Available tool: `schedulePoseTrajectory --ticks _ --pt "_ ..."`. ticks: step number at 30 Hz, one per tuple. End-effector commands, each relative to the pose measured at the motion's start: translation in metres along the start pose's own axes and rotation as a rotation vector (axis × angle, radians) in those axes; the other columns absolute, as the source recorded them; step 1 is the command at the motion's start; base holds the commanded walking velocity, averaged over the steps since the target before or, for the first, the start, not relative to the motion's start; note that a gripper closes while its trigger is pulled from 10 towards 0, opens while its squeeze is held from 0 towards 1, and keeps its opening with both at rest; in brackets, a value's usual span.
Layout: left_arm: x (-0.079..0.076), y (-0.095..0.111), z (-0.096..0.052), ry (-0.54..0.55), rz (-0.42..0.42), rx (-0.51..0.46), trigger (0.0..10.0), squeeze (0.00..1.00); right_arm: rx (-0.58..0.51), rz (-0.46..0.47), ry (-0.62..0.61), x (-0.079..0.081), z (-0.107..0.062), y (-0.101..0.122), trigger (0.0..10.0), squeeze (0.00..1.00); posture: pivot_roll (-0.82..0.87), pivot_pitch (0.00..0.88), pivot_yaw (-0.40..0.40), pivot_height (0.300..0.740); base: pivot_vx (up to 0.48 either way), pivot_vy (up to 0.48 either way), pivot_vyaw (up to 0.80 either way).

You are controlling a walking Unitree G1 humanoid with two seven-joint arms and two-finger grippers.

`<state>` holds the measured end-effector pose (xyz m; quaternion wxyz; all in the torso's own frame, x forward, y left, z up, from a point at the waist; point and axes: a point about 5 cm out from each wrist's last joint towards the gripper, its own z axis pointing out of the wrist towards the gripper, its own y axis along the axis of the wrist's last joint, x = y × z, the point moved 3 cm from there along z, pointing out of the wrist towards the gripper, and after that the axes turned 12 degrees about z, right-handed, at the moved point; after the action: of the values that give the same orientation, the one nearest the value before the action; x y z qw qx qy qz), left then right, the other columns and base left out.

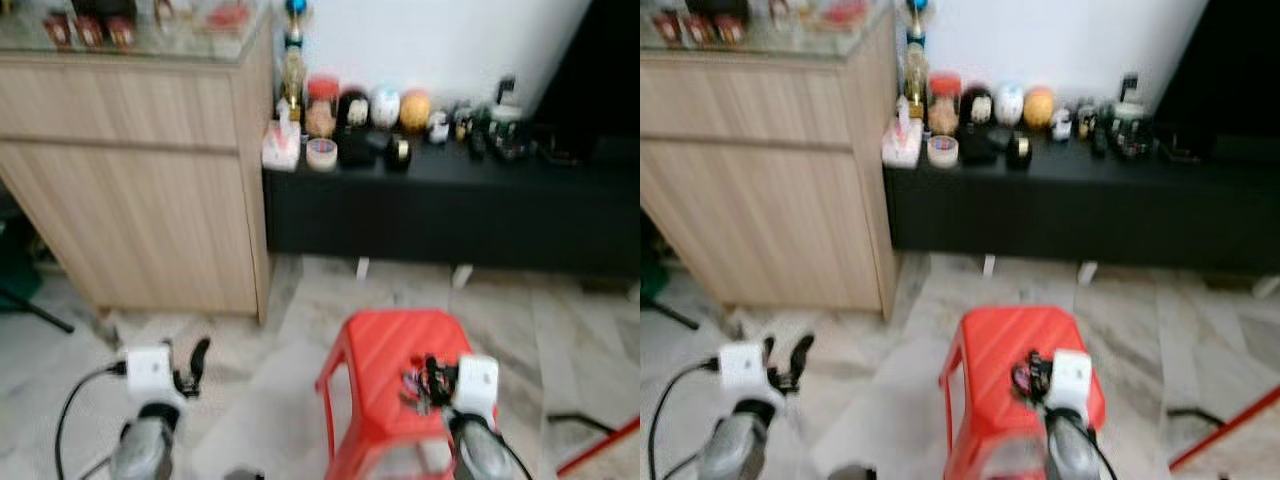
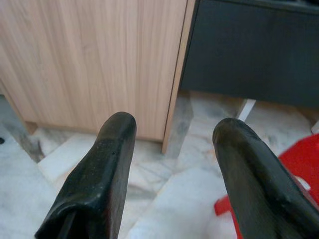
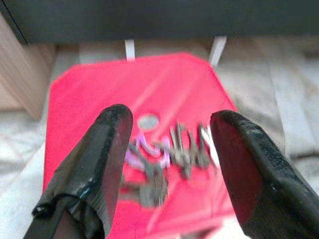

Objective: Hang keys on a hook

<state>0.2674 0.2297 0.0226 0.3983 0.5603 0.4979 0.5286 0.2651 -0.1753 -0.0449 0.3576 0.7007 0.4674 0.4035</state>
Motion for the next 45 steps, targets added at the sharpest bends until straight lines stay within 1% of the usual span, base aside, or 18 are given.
schedulePoseTrajectory --ticks 1,3,6,8,9,11,16,29,45 --pt "0.001 -0.001 -0.001 -0.006 0.008 0.012 10.0 0.00 0.027 0.020 -0.022 -0.005 0.000 -0.003 10.0 0.00 0.11 0.000 -0.095 0.656 0.000 0.000 0.00" --pt "0.002 -0.002 -0.002 -0.008 0.010 0.014 10.0 0.00 0.043 0.024 -0.035 -0.007 0.001 -0.005 10.0 0.00 0.12 0.000 -0.094 0.656 0.000 0.000 0.00" --pt "0.002 -0.002 -0.003 -0.009 0.011 0.015 10.0 0.00 0.027 0.022 -0.042 -0.008 0.002 -0.001 10.0 0.00 0.12 0.000 -0.095 0.656 0.000 0.000 0.00" --pt "0.002 -0.002 -0.003 -0.009 0.013 0.016 10.0 0.00 0.021 0.015 -0.033 -0.006 0.004 0.001 10.0 0.00 0.12 0.000 -0.095 0.656 0.000 0.000 0.00" --pt "0.003 -0.002 -0.003 -0.009 0.014 0.017 10.0 0.00 0.027 -0.015 -0.012 -0.001 0.005 0.002 10.0 0.00 0.12 0.000 -0.095 0.656 0.000 0.000 0.00" --pt "0.002 -0.002 -0.003 -0.010 0.014 0.018 10.0 0.00 0.024 -0.021 0.002 0.001 0.005 0.002 10.0 0.00 0.12 0.000 -0.095 0.646 0.000 0.000 0.00" --pt "0.001 -0.001 -0.002 -0.016 0.012 0.019 10.0 0.00 -0.002 -0.009 0.001 0.001 0.004 0.004 10.0 0.00 0.11 0.000 -0.094 0.611 0.000 0.000 0.00" --pt "0.002 -0.003 -0.005 -0.013 0.014 0.024 10.0 0.00 -0.001 -0.007 0.010 0.002 0.002 0.001 10.0 0.00 0.12 0.000 -0.092 0.611 0.000 0.000 0.00" --pt "0.002 -0.002 -0.005 -0.008 0.013 0.024 10.0 0.00 0.001 -0.002 0.019 0.004 0.003 0.002 10.0 0.00 0.12 0.000 -0.097 0.611 0.000 0.000 0.00"
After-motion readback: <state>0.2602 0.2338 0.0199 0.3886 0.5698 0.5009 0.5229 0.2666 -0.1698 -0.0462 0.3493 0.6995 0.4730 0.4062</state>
